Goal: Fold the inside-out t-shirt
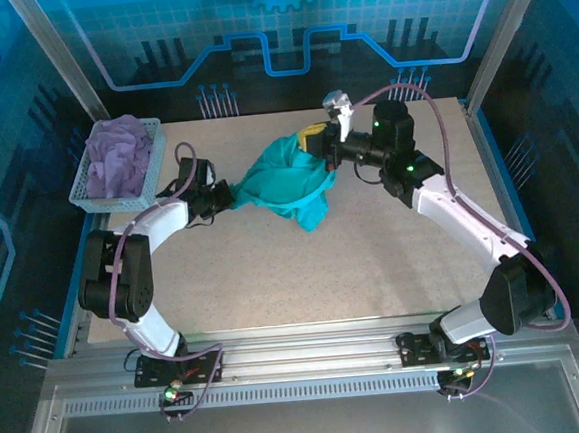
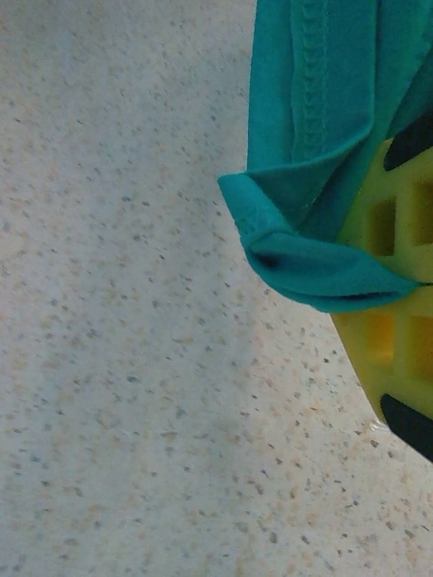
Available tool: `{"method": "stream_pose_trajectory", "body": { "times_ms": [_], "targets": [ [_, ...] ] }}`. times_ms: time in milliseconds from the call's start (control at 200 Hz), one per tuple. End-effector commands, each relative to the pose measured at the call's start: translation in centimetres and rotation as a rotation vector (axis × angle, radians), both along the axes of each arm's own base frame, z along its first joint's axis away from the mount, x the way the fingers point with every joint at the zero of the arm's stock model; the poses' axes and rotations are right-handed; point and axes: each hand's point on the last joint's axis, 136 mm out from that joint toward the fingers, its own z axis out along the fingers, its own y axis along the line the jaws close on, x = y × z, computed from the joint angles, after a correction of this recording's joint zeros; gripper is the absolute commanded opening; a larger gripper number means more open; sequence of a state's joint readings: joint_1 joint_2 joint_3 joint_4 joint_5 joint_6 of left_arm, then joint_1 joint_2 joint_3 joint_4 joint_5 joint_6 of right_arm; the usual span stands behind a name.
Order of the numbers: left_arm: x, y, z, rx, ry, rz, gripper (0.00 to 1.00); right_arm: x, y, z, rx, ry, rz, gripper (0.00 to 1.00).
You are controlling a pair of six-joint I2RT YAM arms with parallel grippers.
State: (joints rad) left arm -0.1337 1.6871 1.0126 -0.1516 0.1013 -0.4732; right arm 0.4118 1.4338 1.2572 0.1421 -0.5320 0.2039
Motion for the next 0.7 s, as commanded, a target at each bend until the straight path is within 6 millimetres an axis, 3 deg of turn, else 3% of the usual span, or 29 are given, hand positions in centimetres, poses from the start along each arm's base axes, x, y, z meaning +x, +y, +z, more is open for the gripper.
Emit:
{"method": "stream_pose_trajectory", "body": {
  "times_ms": [0, 150, 260, 395, 545, 695],
  "targets": [
    [-1.4, 0.8, -2.2, 0.026, 0.042, 0.027, 0.00, -0.5, -0.7, -0.6, -0.028, -0.036, 0.012, 0.00],
    [-2.3, 0.2, -1.7, -0.019, 0.020, 0.012, 0.03, 0.0, -0.6, -4.3, -0.088, 0.020, 0.013, 0.00],
    [-2.7, -0.1, 0.5, -0.046, -0.037, 0.008, 0.25, 0.1, -0.6, -6.0, -0.140, 0.042, 0.026, 0.00],
    [-3.3, -1.1, 5.0, -0.086, -0.163, -0.021, 0.51, -0.2, -0.4, -7.3, -0.175, 0.058, 0.055, 0.00],
    [-4.6, -5.6, 10.5, -0.168, -0.329, -0.201, 0.69, -0.7, -0.3, -8.2, -0.196, 0.060, 0.089, 0.00],
    [-5.9, -11.8, 13.6, -0.260, -0.403, -0.431, 0.74, -0.8, -0.2, -8.0, -0.194, 0.054, 0.097, 0.00]
  ]
}}
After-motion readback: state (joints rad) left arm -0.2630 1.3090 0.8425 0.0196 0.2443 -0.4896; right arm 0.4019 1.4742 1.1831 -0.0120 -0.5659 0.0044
